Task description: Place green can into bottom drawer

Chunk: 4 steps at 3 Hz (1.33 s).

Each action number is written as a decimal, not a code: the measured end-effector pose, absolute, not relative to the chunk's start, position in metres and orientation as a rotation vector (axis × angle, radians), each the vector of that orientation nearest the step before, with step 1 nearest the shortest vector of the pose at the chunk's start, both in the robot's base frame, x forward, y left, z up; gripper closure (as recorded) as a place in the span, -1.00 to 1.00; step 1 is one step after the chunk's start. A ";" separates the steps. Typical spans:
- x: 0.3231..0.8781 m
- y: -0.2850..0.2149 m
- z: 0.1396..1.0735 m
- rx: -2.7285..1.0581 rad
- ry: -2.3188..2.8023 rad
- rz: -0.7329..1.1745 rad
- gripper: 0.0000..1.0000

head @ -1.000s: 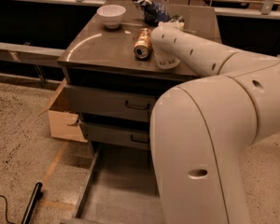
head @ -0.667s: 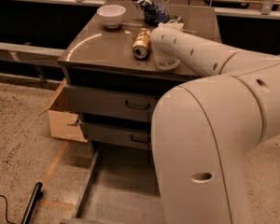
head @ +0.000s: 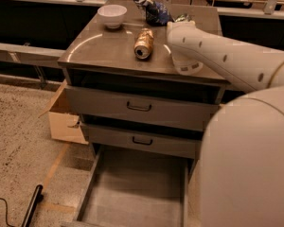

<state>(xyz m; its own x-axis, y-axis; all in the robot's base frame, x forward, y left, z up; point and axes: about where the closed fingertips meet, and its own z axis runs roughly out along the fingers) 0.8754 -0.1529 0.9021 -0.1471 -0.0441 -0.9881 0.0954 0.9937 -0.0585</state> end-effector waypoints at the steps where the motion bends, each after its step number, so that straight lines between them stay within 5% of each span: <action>1: 0.834 -0.154 0.910 -0.064 1.715 -0.020 1.00; 4: 0.796 -0.167 0.947 -0.326 1.622 0.225 1.00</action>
Offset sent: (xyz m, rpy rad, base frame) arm -0.1360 0.0092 0.0196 0.0177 -0.0298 0.5849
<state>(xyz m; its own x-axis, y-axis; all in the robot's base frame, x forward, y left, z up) 0.7963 -0.1674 0.9467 -0.0568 -0.0746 -0.9956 -0.3424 0.9382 -0.0507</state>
